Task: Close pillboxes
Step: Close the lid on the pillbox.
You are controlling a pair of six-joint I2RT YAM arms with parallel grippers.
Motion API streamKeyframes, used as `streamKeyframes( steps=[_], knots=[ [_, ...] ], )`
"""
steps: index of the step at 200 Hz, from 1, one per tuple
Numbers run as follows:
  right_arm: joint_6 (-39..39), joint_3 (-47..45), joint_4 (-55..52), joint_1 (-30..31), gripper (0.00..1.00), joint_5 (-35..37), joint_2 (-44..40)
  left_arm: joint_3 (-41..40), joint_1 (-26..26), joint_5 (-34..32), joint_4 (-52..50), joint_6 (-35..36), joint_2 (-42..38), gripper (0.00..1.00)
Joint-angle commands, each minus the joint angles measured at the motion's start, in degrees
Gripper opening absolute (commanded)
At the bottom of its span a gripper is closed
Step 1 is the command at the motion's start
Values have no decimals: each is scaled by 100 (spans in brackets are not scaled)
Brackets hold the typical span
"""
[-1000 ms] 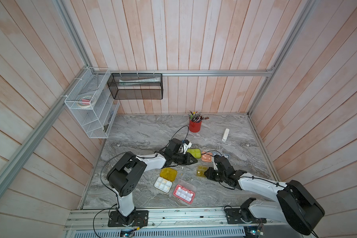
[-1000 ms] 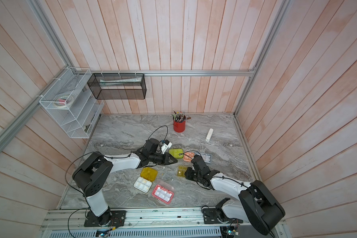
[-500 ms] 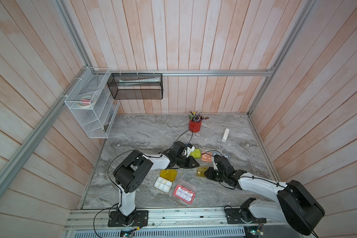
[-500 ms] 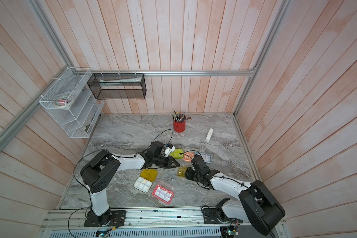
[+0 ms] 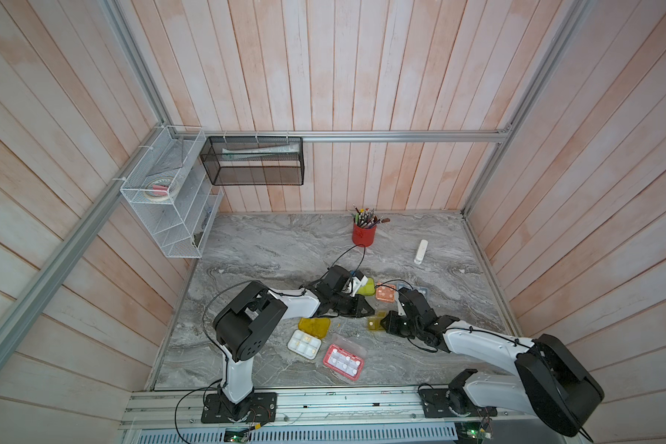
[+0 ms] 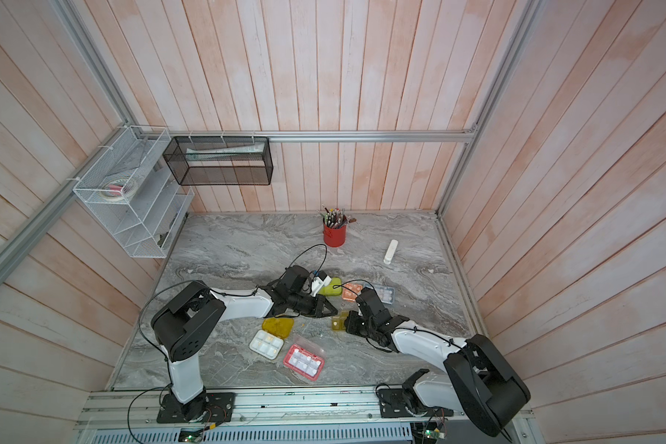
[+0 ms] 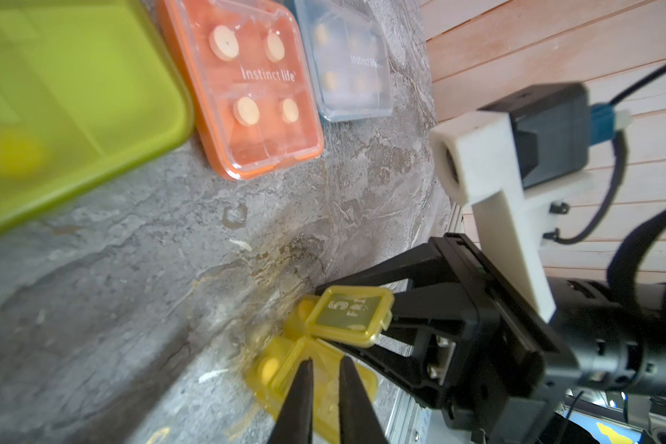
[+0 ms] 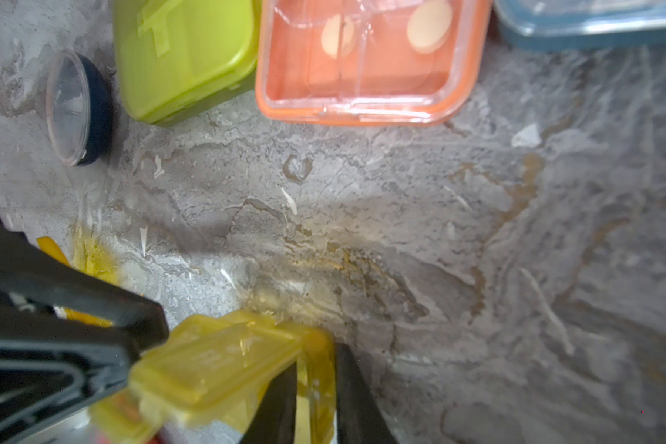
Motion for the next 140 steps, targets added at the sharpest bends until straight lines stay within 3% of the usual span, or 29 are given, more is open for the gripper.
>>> streamKeyframes(
  steps=[1,140],
  knots=[
    [-19,121,-126,49,21,102,59,55,-63,-128,-146,179,-56,16],
    [227,205,-338,189,20,398,94,-208,-136,-331,-530,329,-587,16]
  ],
)
